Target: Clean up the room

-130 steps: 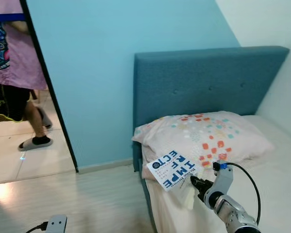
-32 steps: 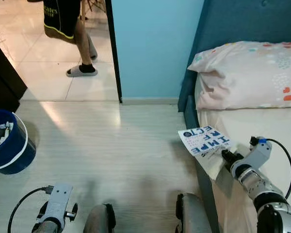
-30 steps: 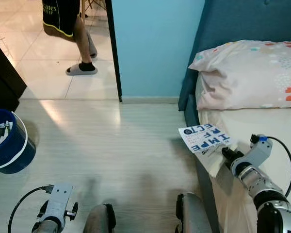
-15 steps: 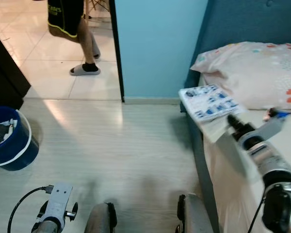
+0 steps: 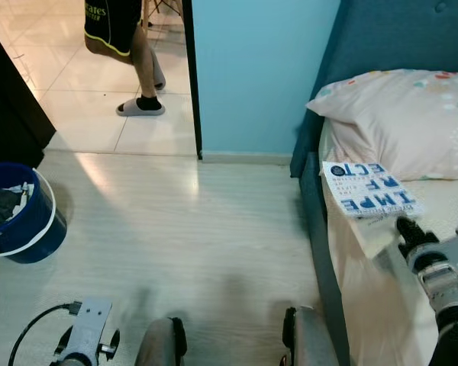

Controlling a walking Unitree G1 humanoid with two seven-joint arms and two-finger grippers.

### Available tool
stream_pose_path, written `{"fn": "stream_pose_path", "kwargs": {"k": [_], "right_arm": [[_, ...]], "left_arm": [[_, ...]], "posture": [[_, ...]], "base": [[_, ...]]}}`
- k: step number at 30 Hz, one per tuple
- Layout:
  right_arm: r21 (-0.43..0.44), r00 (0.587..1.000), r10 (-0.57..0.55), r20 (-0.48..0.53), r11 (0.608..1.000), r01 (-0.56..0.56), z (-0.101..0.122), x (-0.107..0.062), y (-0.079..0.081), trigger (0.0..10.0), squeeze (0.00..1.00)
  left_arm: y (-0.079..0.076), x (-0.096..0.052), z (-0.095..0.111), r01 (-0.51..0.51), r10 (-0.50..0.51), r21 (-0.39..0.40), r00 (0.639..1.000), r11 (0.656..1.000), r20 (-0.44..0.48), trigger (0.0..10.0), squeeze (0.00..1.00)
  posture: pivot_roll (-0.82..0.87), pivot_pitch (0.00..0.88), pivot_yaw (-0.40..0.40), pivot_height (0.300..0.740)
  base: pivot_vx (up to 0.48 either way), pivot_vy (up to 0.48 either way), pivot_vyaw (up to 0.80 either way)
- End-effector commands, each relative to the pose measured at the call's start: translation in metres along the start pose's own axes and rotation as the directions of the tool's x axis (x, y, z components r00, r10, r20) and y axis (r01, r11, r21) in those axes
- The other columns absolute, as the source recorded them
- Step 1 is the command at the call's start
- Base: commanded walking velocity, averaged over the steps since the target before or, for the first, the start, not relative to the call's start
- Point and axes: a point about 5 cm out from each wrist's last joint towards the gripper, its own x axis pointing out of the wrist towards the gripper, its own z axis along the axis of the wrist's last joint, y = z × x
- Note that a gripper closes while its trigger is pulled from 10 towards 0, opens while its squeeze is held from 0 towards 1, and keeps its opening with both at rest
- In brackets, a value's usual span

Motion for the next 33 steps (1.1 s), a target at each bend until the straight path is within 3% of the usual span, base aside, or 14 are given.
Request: {"fn": "stream_pose_path", "kwargs": {"k": [1, 9, 11, 14, 19, 26, 33], "right_arm": [[0.026, 0.993, -0.117, 0.01, 0.993, 0.117, -0.004, -0.009, -0.021, 10.0, 0.0], [0.056, 0.975, -0.198, 0.102, 0.979, 0.193, 0.017, -0.015, -0.034, 10.0, 0.0], [0.057, 0.965, -0.222, 0.139, 0.975, 0.216, 0.028, -0.018, -0.039, 10.0, 0.0], [0.079, 0.937, -0.235, 0.259, 0.972, 0.222, 0.065, -0.028, -0.05, 10.0, 0.0], [0.089, 0.921, -0.22, 0.322, 0.975, 0.202, 0.084, -0.032, -0.05, 10.0, 0.0], [0.079, 0.921, -0.199, 0.335, 0.98, 0.183, 0.087, -0.033, -0.049, 10.0, 0.0], [0.034, 0.915, -0.344, 0.212, 0.938, 0.345, 0.061, -0.046, -0.076, 10.0, 0.0]], "left_arm": [[0.008, -0.006, -0.009, 0.001, 0.0, 0.03, 1.0, 1.0, -0.025, 10.0, 0.0], [0.014, -0.009, -0.012, -0.005, 0.006, 0.036, 1.0, 0.999, -0.025, 10.0, 0.0], [0.014, -0.01, -0.014, -0.004, 0.005, 0.038, 1.0, 0.999, -0.028, 10.0, 0.0], [0.012, -0.012, -0.017, 0.006, -0.005, 0.044, 0.999, 0.999, -0.034, 10.0, 0.0], [0.012, -0.011, -0.014, 0.01, -0.009, 0.047, 1.0, 0.999, -0.03, 10.0, 0.0], [0.013, -0.009, -0.013, 0.012, -0.011, 0.05, 0.999, 0.999, -0.031, 10.0, 0.0], [0.013, -0.009, -0.012, 0.009, -0.007, 0.051, 1.0, 0.999, -0.029, 10.0, 0.0]], "posture": [[0.17, 0.267, 0.048, 0.551], [0.18, 0.281, 0.051, 0.551], [0.17, 0.286, 0.053, 0.551], [0.17, 0.286, 0.057, 0.551], [0.17, 0.278, 0.058, 0.551], [0.16, 0.273, 0.06, 0.551], [0.16, 0.267, 0.055, 0.551]], "base": [[0.0, 0.0, 0.0], [0.0, 0.0, 0.0], [0.0, 0.0, 0.0], [0.0, 0.0, 0.0], [0.0, 0.0, 0.0], [0.0, 0.0, 0.0], [0.0, 0.0, 0.0]]}}
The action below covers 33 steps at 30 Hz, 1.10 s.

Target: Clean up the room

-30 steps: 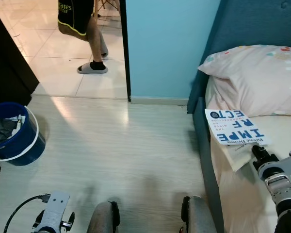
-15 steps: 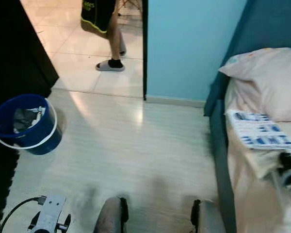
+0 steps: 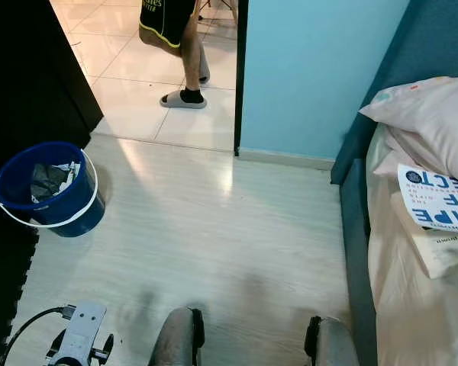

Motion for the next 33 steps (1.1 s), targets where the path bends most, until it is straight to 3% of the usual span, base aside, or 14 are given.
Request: {"fn": "stream_pose_path", "kwargs": {"k": [1, 6, 8, 12, 18, 23, 30, 31, 32, 33], "right_arm": [[-0.055, 0.988, -0.148, -0.043, 0.988, 0.146, -0.008, -0.011, -0.028, 10.0, 0.0], [-0.106, 0.984, -0.125, -0.123, 0.988, 0.113, -0.02, -0.016, -0.034, 10.0, 0.0], [-0.117, 0.986, -0.055, -0.158, 0.992, 0.036, -0.02, -0.02, -0.035, 10.0, 0.0], [-0.1, 0.99, 0.035, -0.14, 0.994, -0.05, -0.006, -0.023, -0.034, 10.0, 0.0], [-0.08, 0.995, 0.038, -0.089, 0.996, -0.046, 0.003, -0.024, -0.034, 10.0, 0.0], [-0.058, 0.998, 0.009, -0.064, 0.998, -0.012, -0.003, -0.021, -0.032, 10.0, 0.0], [-0.042, 0.995, 0.055, -0.078, 0.997, -0.059, -0.008, -0.013, -0.015, 10.0, 0.01], [-0.044, 0.995, 0.06, -0.078, 0.997, -0.063, -0.008, -0.012, -0.012, 10.0, 0.22], [-0.042, 0.995, 0.062, -0.076, 0.997, -0.065, -0.009, -0.011, -0.01, 10.0, 1.0], [-0.04, 0.995, 0.062, -0.074, 0.997, -0.065, -0.009, -0.01, -0.008, 10.0, 1.0]], "left_arm": [[0.006, -0.006, -0.011, -0.004, 0.005, 0.02, 0.999, 1.0, -0.045, 10.0, 0.0], [0.007, -0.006, -0.011, -0.005, 0.006, 0.022, 0.999, 1.0, -0.046, 10.0, 0.0], [0.007, -0.007, -0.012, -0.003, 0.004, 0.024, 0.999, 1.0, -0.049, 10.0, 0.0], [0.007, -0.007, -0.013, 0.0, 0.002, 0.028, 0.998, 1.0, -0.057, 10.0, 0.0], [0.005, -0.006, -0.013, 0.008, -0.006, 0.031, 0.998, 0.999, -0.063, 10.0, 0.0], [0.003, -0.004, -0.011, 0.013, -0.011, 0.031, 0.998, 0.999, -0.056, 10.0, 0.0], [0.007, -0.006, -0.012, 0.006, -0.004, 0.038, 0.998, 0.999, -0.058, 10.0, 0.0], [0.008, -0.006, -0.013, 0.005, -0.003, 0.038, 0.998, 0.999, -0.059, 10.0, 0.0], [0.008, -0.006, -0.013, 0.005, -0.003, 0.039, 0.998, 0.999, -0.061, 10.0, 0.0], [0.008, -0.007, -0.014, 0.005, -0.003, 0.039, 0.998, 0.999, -0.062, 10.0, 0.0]], "posture": [[0.16, 0.268, 0.055, 0.551], [0.16, 0.266, 0.057, 0.551], [0.15, 0.263, 0.06, 0.551], [0.14, 0.261, 0.063, 0.551], [0.12, 0.259, 0.069, 0.551], [0.14, 0.258, 0.069, 0.551], [0.15, 0.259, 0.068, 0.551], [0.14, 0.259, 0.068, 0.551], [0.14, 0.259, 0.068, 0.551], [0.14, 0.259, 0.068, 0.551]], "base": [[0.0, 0.0, 0.0], [0.0, 0.0, 0.0], [0.0, 0.0, 0.0], [0.0, 0.0, 0.0], [0.0, 0.0, 0.0], [0.0, 0.0, 0.0], [0.0, 0.0, 0.0], [0.0, 0.0, 0.0], [0.0, 0.0, 0.0], [0.0, 0.0, 0.0]]}}
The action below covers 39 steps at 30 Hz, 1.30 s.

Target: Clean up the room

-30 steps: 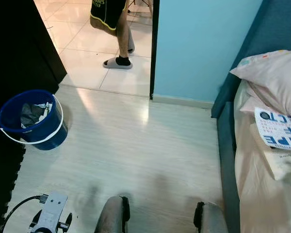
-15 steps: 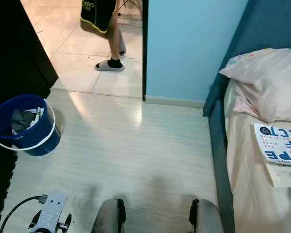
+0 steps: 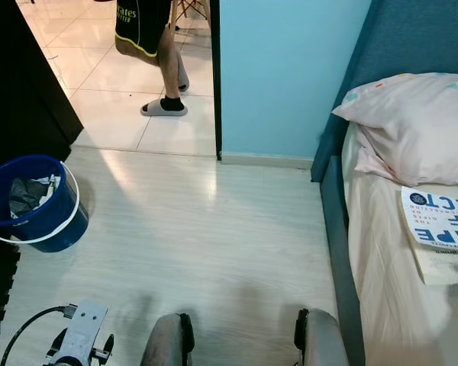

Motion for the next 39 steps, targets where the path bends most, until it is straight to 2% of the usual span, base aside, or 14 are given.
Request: {"fn": "stream_pose_path", "kwargs": {"k": [1, 6, 12, 16, 20, 21, 22, 23, 26, 30, 32, 33, 34, 39], "right_arm": [[0.012, 1.0, -0.023, -0.012, 1.0, 0.023, -0.007, -0.001, -0.003, 10.0, 1.0], [-0.013, 1.0, -0.016, -0.001, 1.0, 0.016, -0.005, 0.003, 0.004, 10.0, 1.0], [-0.197, 0.993, -0.118, 0.0, 0.974, 0.116, 0.012, 0.001, -0.006, 10.0, 1.0], [-0.244, 0.989, -0.149, 0.007, 0.959, 0.147, 0.02, 0.0, -0.009, 10.0, 1.0], [-0.319, 0.982, -0.163, -0.096, 0.94, 0.125, 0.017, -0.001, -0.009, 10.0, 0.95], [-0.358, 0.975, -0.175, -0.138, 0.927, 0.116, 0.013, -0.002, -0.01, 10.0, 0.39], [-0.358, 0.975, -0.175, -0.138, 0.927, 0.116, 0.013, -0.002, -0.01, 10.0, 0.39], [-0.409, 0.963, -0.21, -0.17, 0.904, 0.125, 0.009, -0.004, -0.013, 10.0, 0.0], [-0.457, 0.952, -0.242, -0.188, 0.879, 0.134, 0.005, -0.004, -0.013, 10.0, 0.0], [-0.416, 0.981, -0.098, -0.169, 0.909, 0.019, 0.0, 0.003, 0.013, 10.0, 0.0], [-0.325, 0.972, 0.164, -0.166, 0.922, -0.211, -0.008, 0.003, 0.051, 10.0, 0.0], [-0.217, 0.937, 0.319, -0.141, 0.914, -0.343, -0.011, 0.001, 0.074, 10.0, 0.0], [-0.217, 0.937, 0.319, -0.141, 0.914, -0.343, -0.011, 0.001, 0.074, 10.0, 0.0], [0.039, 0.783, 0.621, -0.041, 0.784, -0.62, -0.02, -0.011, 0.126, 10.0, 0.0]], "left_arm": [[0.007, -0.007, -0.014, -0.003, 0.005, 0.024, 0.998, 1.0, -0.055, 10.0, 0.0], [0.006, -0.007, -0.014, -0.004, 0.005, 0.021, 0.998, 1.0, -0.057, 10.0, 0.0], [0.002, -0.002, -0.009, -0.005, 0.005, 0.01, 0.998, 1.0, -0.057, 10.0, 0.0], [-0.001, 0.0, -0.007, -0.001, 0.001, 0.003, 0.998, 1.0, -0.058, 10.0, 0.0], [-0.008, 0.006, 0.0, 0.006, -0.007, -0.012, 0.998, 1.0, -0.058, 10.0, 0.0], [-0.009, 0.007, 0.001, 0.007, -0.008, -0.018, 0.998, 1.0, -0.059, 10.0, 0.0], [-0.009, 0.007, 0.001, 0.007, -0.008, -0.018, 0.998, 1.0, -0.059, 10.0, 0.0], [-0.01, 0.008, 0.002, 0.007, -0.009, -0.023, 0.998, 1.0, -0.063, 10.0, 0.0], [-0.012, 0.01, 0.003, 0.008, -0.01, -0.032, 0.997, 0.999, -0.077, 10.0, 0.0], [-0.012, 0.01, 0.001, 0.004, -0.008, -0.036, 0.994, 0.999, -0.107, 10.0, 0.0], [-0.012, 0.01, -0.002, 0.002, -0.006, -0.033, 0.992, 0.999, -0.129, 10.0, 0.0], [-0.012, 0.01, -0.002, -0.002, -0.003, -0.035, 0.99, 0.999, -0.139, 10.0, 0.0], [-0.012, 0.01, -0.002, -0.002, -0.003, -0.035, 0.99, 0.999, -0.139, 10.0, 0.0], [-0.012, 0.013, 0.0, -0.022, 0.013, -0.055, 0.987, 0.998, -0.16, 10.0, 0.0]], "posture": [[0.14, 0.259, 0.068, 0.551], [0.14, 0.249, 0.063, 0.551], [0.12, 0.218, 0.057, 0.551], [0.11, 0.205, 0.054, 0.551], [0.09, 0.175, 0.046, 0.551], [0.09, 0.162, 0.042, 0.551], [0.09, 0.162, 0.042, 0.551], [0.08, 0.146, 0.039, 0.551], [0.07, 0.125, 0.037, 0.551], [0.07, 0.107, 0.039, 0.551], [0.06, 0.091, 0.038, 0.551], [0.06, 0.07, 0.037, 0.551], [0.06, 0.07, 0.037, 0.551], [0.07, 0.039, 0.028, 0.551]], "base": [[0.0, 0.0, 0.0], [0.0, 0.0, 0.0], [0.0, 0.0, 0.0], [0.0, 0.0, 0.0], [0.0, 0.0, 0.0], [0.0, 0.0, 0.0], [0.0, 0.0, 0.0], [0.0, 0.0, 0.0], [0.0, 0.0, 0.0], [0.0, 0.0, 0.0], [0.0, 0.0, 0.0], [0.0, 0.0, 0.0], [0.0, 0.0, 0.0], [0.0, 0.0, 0.0]]}}
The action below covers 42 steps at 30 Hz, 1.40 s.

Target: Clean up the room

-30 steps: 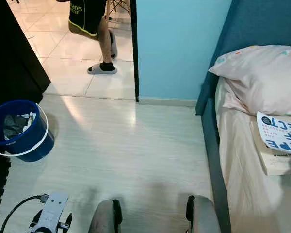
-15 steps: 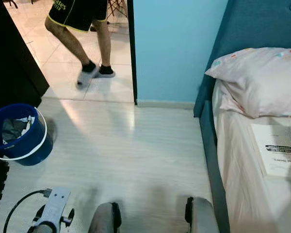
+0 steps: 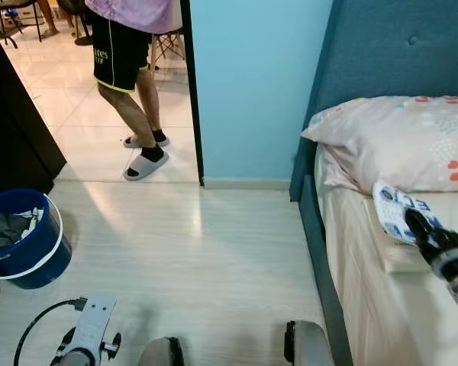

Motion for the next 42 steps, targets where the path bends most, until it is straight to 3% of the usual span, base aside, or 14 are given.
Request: {"fn": "stream_pose_path", "kwargs": {"k": [1, 4, 14, 19, 22, 23, 24, 25, 34, 35, 37, 38, 40, 42], "right_arm": [[0.058, 0.998, 0.055, 0.028, 0.997, -0.057, -0.001, 0.002, 0.007, 10.0, 0.0], [0.081, 0.996, 0.084, 0.038, 0.993, -0.087, -0.008, 0.007, 0.014, 10.0, 0.0], [0.056, 0.998, -0.06, -0.03, 0.997, 0.061, -0.032, 0.015, 0.01, 10.0, 0.0], [0.039, 0.981, 0.053, -0.188, 0.998, -0.047, -0.081, 0.018, 0.038, 10.0, 0.0], [0.041, 0.965, 0.062, -0.254, 0.998, -0.054, -0.103, 0.016, 0.044, 10.0, 0.0], [0.002, 0.936, 0.057, -0.347, 0.998, -0.06, -0.131, 0.012, 0.048, 10.0, 0.0], [0.002, 0.936, 0.057, -0.347, 0.998, -0.06, -0.131, 0.012, 0.048, 10.0, 0.0], [-0.069, 0.855, 0.056, -0.516, 0.992, -0.106, -0.182, -0.003, 0.058, 10.0, 0.0], [-0.22, 0.742, -0.024, -0.67, 0.961, -0.167, -0.218, -0.021, 0.054, 10.0, 0.0], [-0.336, 0.647, -0.165, -0.744, 0.93, -0.149, -0.234, -0.043, 0.035, 10.0, 0.0], [-0.336, 0.647, -0.165, -0.744, 0.93, -0.149, -0.234, -0.043, 0.035, 10.0, 0.0], [-0.377, 0.61, -0.23, -0.758, 0.918, -0.121, -0.238, -0.054, 0.025, 10.0, 0.0], [-0.4, 0.582, -0.289, -0.76, 0.914, -0.069, -0.24, -0.065, 0.016, 10.0, 0.0], [-0.4, 0.582, -0.289, -0.76, 0.914, -0.069, -0.24, -0.065, 0.016, 10.0, 0.0]], "left_arm": [[0.0, -0.002, -0.009, -0.008, 0.008, -0.012, 0.999, 1.0, -0.047, 10.0, 0.0], [-0.001, -0.002, -0.01, -0.014, 0.013, -0.017, 0.998, 1.0, -0.061, 10.0, 0.0], [-0.003, -0.006, -0.02, -0.015, 0.012, -0.028, 0.995, 1.0, -0.102, 10.0, 0.0], [-0.003, -0.004, -0.017, -0.046, 0.036, -0.097, 0.994, 0.994, -0.102, 10.0, 0.0], [-0.001, -0.001, -0.011, -0.065, 0.054, -0.113, 0.994, 0.991, -0.098, 10.0, 0.0], [0.002, 0.003, -0.004, -0.094, 0.081, -0.124, 0.991, 0.988, -0.104, 10.0, 0.0], [0.002, 0.003, -0.004, -0.094, 0.081, -0.124, 0.991, 0.988, -0.104, 10.0, 0.0], [0.005, 0.01, 0.013, -0.128, 0.115, -0.149, 0.989, 0.98, -0.091, 10.0, 0.0], [0.003, 0.013, 0.023, -0.132, 0.124, -0.153, 0.99, 0.979, -0.061, 10.0, 0.0], [-0.005, 0.011, 0.017, -0.129, 0.116, -0.174, 0.99, 0.976, -0.079, 10.0, 0.0], [-0.005, 0.011, 0.017, -0.129, 0.116, -0.174, 0.99, 0.976, -0.079, 10.0, 0.0], [-0.009, 0.01, 0.012, -0.126, 0.11, -0.188, 0.989, 0.974, -0.096, 10.0, 0.0], [-0.014, 0.008, 0.006, -0.119, 0.097, -0.197, 0.988, 0.973, -0.121, 10.0, 0.0], [-0.014, 0.008, 0.006, -0.119, 0.097, -0.197, 0.988, 0.973, -0.121, 10.0, 0.0]], "posture": [[0.07, 0.039, 0.028, 0.551], [0.07, 0.033, 0.022, 0.551], [0.06, 0.02, 0.021, 0.551], [0.06, 0.015, 0.014, 0.571], [0.06, 0.011, 0.0, 0.576], [0.06, 0.01, -0.006, 0.581], [0.06, 0.01, -0.006, 0.581], [0.07, 0.007, -0.019, 0.591], [0.06, 0.0, -0.031, 0.611], [0.07, 0.0, -0.051, 0.621], [0.07, 0.0, -0.051, 0.621], [0.08, 0.0, -0.065, 0.626], [0.09, 0.0, -0.075, 0.631], [0.09, 0.0, -0.075, 0.631]], "base": [[0.0, 0.0, 0.0], [0.0, 0.0, 0.0], [0.0, 0.0, 0.0], [0.0, 0.0, 0.0], [0.0, 0.0, 0.0], [0.0, 0.0, 0.0], [0.0, 0.0, 0.0], [-0.48, 0.0, 0.0], [-0.213, 0.0, 0.0], [0.0, 0.0, 0.0], [0.0, 0.0, 0.0], [0.0, 0.0, 0.0], [0.0, 0.0, 0.0], [0.0, 0.0, 0.0]]}}
